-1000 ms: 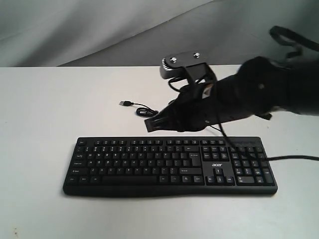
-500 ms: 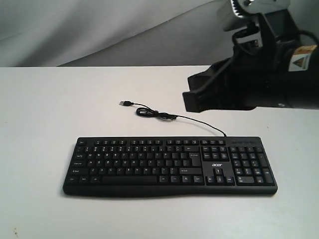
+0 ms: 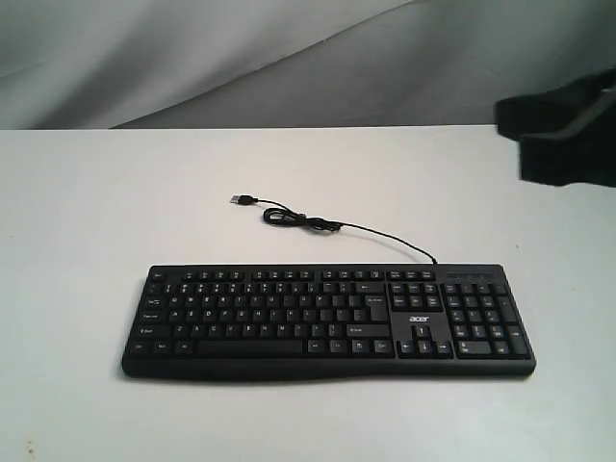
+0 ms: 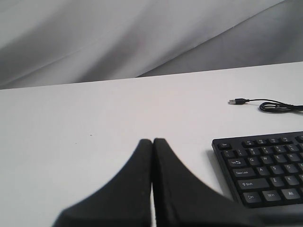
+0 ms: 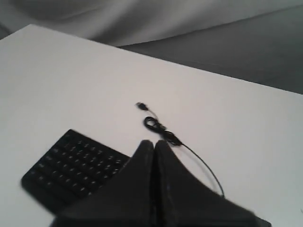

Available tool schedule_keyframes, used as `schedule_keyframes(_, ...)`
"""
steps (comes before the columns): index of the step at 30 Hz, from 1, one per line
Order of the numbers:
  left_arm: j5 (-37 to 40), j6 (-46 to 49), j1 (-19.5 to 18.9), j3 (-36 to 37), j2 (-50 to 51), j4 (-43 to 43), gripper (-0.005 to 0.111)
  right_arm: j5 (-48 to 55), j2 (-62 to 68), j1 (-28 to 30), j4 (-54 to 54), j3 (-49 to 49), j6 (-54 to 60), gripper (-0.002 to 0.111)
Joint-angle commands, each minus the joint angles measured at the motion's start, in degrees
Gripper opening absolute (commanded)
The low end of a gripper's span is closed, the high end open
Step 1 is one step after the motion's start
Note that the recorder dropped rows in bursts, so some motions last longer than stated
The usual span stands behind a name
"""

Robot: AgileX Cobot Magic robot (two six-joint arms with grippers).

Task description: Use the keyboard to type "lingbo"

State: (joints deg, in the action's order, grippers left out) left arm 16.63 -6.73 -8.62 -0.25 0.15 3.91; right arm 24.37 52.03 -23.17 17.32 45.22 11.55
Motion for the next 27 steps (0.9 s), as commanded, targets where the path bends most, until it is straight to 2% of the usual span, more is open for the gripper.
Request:
schedule_keyframes(1,-0.26,-0.23,-0.11,0.25,-0.15,-0.46,0.0,-3.54,-8.86,10.61,4.94,-8.57,0.38,0.0)
schedule_keyframes(7,-0.26,-0.23,-0.11,0.25,-0.15,-0.46,0.0,-8.41,-25.86,22.3,5.12,-23.71,0.65,0.0)
schedule_keyframes(12,-0.26,-0.23,-0.11,0.25,-0.15,-0.46,0.0,-8.69,-35.64,29.48,2.14,-30.16,0.77,0.0)
schedule_keyframes(19,-0.26,-0.23,-0.11,0.25,-0.15,-0.46,0.0,-9.75,-39.58,28.38,-2.85,-35.27,3.82,0.0)
schedule_keyframes(27,-0.26,-0.23,-0.11,0.25,-0.15,-0.46,0.0,-14.98,-43.93,28.38,-3.23,-43.55,3.82,0.0)
